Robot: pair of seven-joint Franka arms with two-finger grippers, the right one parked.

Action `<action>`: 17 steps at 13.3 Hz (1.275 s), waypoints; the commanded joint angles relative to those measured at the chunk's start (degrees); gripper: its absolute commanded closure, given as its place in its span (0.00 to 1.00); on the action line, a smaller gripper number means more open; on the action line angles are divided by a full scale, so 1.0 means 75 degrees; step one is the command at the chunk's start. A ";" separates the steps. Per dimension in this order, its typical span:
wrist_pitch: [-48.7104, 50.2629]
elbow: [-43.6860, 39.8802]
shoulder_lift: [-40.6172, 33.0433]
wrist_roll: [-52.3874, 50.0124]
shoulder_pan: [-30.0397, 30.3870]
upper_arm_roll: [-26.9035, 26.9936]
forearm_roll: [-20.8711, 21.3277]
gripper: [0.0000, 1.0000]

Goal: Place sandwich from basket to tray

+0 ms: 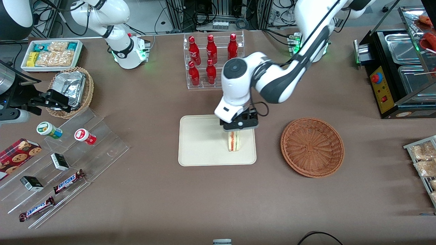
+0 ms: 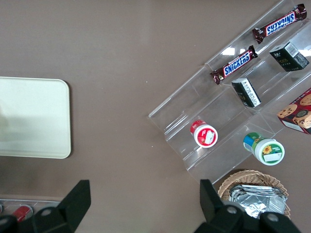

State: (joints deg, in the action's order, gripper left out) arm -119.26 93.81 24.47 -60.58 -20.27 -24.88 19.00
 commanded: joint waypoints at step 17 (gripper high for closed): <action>0.2305 -0.0624 -0.2454 0.4895 0.1777 0.1884 -0.2424 0.00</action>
State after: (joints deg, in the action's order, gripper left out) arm -105.53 90.89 7.21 -30.93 -7.79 -14.05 5.11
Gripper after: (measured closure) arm 0.000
